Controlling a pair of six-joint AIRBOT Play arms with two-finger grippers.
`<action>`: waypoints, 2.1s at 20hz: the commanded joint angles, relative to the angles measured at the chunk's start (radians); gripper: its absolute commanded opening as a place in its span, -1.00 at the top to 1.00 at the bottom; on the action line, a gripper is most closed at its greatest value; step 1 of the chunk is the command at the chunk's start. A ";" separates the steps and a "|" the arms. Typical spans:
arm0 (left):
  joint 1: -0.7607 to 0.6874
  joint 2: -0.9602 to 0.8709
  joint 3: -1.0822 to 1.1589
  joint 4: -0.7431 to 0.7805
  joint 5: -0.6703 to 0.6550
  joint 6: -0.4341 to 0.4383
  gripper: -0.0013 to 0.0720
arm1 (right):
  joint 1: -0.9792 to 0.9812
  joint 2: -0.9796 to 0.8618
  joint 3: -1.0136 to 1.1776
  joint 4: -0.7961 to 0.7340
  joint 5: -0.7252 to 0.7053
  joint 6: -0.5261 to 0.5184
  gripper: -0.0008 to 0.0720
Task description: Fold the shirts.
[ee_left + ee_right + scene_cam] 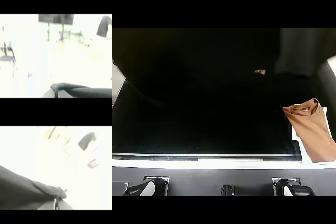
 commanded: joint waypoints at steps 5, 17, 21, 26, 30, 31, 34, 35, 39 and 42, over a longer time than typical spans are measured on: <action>-0.002 0.061 0.014 0.080 -0.093 -0.032 0.90 | 0.000 0.080 0.035 -0.071 0.187 0.048 0.87; -0.009 -0.460 -0.683 0.078 -0.044 0.115 0.90 | 0.001 -0.851 -0.013 0.089 0.518 0.009 0.87; -0.031 -0.757 -0.615 -0.012 0.132 0.115 0.90 | 0.001 -1.083 -0.011 0.249 0.140 0.087 0.87; -0.035 -0.948 -0.443 -0.113 0.183 0.116 0.89 | 0.001 -1.124 -0.011 0.276 -0.076 0.160 0.87; -0.023 -0.948 -0.397 -0.109 0.060 0.172 0.89 | 0.000 -1.087 -0.011 0.240 0.239 0.132 0.87; -0.017 -0.949 -0.397 -0.103 -0.005 0.174 0.89 | 0.002 -1.078 -0.012 0.236 0.351 0.133 0.87; -0.014 -0.986 -0.397 -0.010 -0.140 0.173 0.89 | 0.024 -1.079 -0.058 0.210 0.475 0.138 0.87; -0.014 -1.007 -0.397 -0.011 -0.160 0.171 0.89 | 0.035 -1.080 -0.093 0.211 0.452 0.154 0.87; -0.021 -1.059 -0.397 -0.011 -0.201 0.171 0.90 | 0.052 -1.080 -0.185 0.211 0.391 0.205 0.87; -0.016 -1.058 -0.397 -0.012 -0.203 0.167 0.85 | 0.052 -1.079 -0.186 0.221 0.396 0.251 0.80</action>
